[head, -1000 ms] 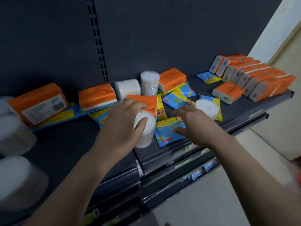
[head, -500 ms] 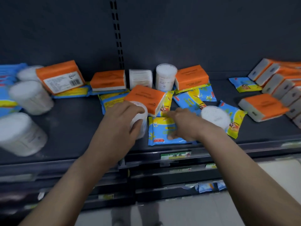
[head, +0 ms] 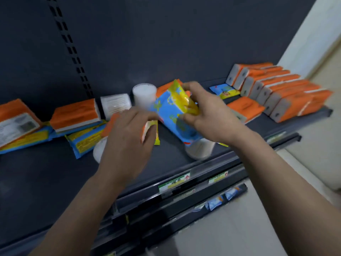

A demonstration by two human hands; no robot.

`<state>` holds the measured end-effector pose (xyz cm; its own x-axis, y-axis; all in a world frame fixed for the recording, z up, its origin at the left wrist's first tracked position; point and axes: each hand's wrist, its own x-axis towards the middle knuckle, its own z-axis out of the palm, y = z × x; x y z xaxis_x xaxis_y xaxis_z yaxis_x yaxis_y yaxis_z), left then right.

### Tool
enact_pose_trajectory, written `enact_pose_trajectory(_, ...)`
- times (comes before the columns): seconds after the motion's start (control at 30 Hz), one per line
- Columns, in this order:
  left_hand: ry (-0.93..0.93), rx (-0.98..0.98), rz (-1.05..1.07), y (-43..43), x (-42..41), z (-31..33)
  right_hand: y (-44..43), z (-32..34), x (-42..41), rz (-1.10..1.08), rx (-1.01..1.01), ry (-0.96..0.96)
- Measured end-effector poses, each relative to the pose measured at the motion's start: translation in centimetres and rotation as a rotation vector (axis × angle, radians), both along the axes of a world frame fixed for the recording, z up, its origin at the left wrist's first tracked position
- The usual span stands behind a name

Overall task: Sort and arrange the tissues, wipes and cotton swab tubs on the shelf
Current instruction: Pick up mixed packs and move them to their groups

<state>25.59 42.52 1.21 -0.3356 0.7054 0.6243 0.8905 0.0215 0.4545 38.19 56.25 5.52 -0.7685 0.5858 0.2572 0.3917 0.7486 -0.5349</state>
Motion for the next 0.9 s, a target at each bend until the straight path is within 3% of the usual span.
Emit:
enact_pose_trajectory(0.13, 0.021, -0.031, -0.135, 3.4, 2.0, 0.1, 1.8, 1.3, 3.5, -0.167, -0.032, 0.156)
enact_pose_trajectory(0.47, 0.029, -0.236, -0.277, 13.0, 9.1, -0.2, 11.9, -1.5, 10.0, -0.448, -0.027, 0.241)
enact_pose_trajectory(0.6, 0.021, -0.360, -0.147, 17.8, 11.9, -1.4, 17.6, -2.5, 11.3, -0.382, -0.060, 0.256)
enact_pose_trajectory(0.8, -0.037, -0.929, 0.349, 23.5, 14.2, -3.7, 24.3, -2.8, 12.4, -0.210, -0.287, 0.303)
enact_pose_trajectory(0.9, -0.050, -1.023, 0.439, 24.3, 14.4, -3.8, 26.2, -3.0, 12.2, -0.050, -0.379, 0.341)
